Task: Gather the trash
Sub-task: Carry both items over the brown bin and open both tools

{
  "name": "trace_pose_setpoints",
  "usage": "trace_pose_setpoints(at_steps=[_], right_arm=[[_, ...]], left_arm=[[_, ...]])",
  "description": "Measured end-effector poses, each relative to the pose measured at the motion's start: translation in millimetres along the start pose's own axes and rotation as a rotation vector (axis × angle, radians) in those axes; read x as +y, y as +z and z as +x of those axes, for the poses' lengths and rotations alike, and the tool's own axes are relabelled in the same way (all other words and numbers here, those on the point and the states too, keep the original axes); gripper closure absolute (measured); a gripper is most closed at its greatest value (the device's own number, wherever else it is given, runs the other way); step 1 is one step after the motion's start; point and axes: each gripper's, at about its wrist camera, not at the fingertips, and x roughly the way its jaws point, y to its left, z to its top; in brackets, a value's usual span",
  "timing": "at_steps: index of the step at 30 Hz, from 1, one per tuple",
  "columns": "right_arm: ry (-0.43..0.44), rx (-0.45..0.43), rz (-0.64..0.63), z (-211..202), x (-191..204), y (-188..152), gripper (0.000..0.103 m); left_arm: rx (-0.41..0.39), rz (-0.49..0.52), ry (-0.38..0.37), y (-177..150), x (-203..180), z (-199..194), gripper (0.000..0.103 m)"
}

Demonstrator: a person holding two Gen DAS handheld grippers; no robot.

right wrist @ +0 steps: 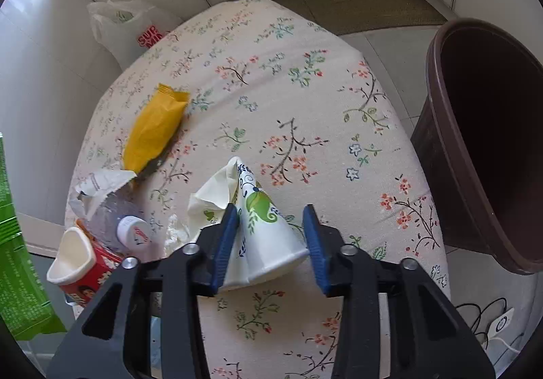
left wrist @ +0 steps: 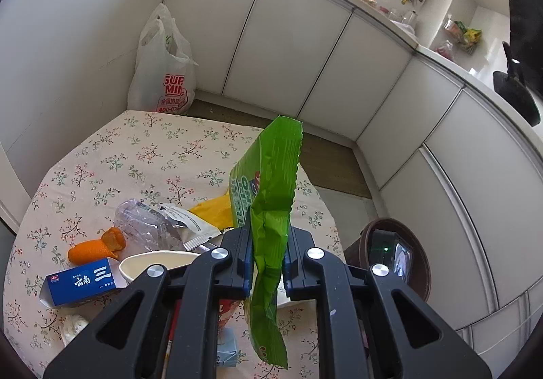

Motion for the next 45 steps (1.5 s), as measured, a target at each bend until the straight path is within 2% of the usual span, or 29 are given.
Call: trace_pose_setpoints(at_steps=[3, 9, 15, 21, 31, 37, 41, 45], right_arm=[[0.017, -0.035, -0.017, -13.6, 7.8, 1.6, 0.076], [0.04, -0.108, -0.081, -39.3, 28.2, -0.2, 0.076], [0.027, -0.208, -0.148, -69.6, 41.9, -1.7, 0.076], [0.009, -0.317, -0.172, -106.1, 39.4, -0.3, 0.076], [-0.028, -0.442, -0.109, -156.5, -2.7, 9.3, 0.076], [-0.056, -0.509, -0.05, -189.3, -39.6, 11.3, 0.075], [-0.078, -0.533, 0.01, -204.5, -72.5, 13.6, 0.075], [-0.116, -0.551, 0.095, -215.4, -112.2, 16.3, 0.075]], left_arm=[[-0.005, -0.001, -0.001, 0.3, -0.9, -1.9, 0.09], [-0.015, 0.006, 0.009, -0.4, -1.7, -4.7, 0.09], [-0.018, 0.006, 0.017, -1.7, -3.9, -4.5, 0.09], [-0.031, 0.02, 0.006, -2.7, -10.9, -4.8, 0.09], [-0.037, 0.077, -0.03, -10.4, -45.4, -0.7, 0.09], [-0.028, 0.137, -0.058, -17.8, -85.8, 10.8, 0.09], [-0.008, 0.128, -0.107, -21.2, -114.8, 22.5, 0.09], [0.014, 0.163, -0.146, -22.3, -155.6, 36.8, 0.09]])
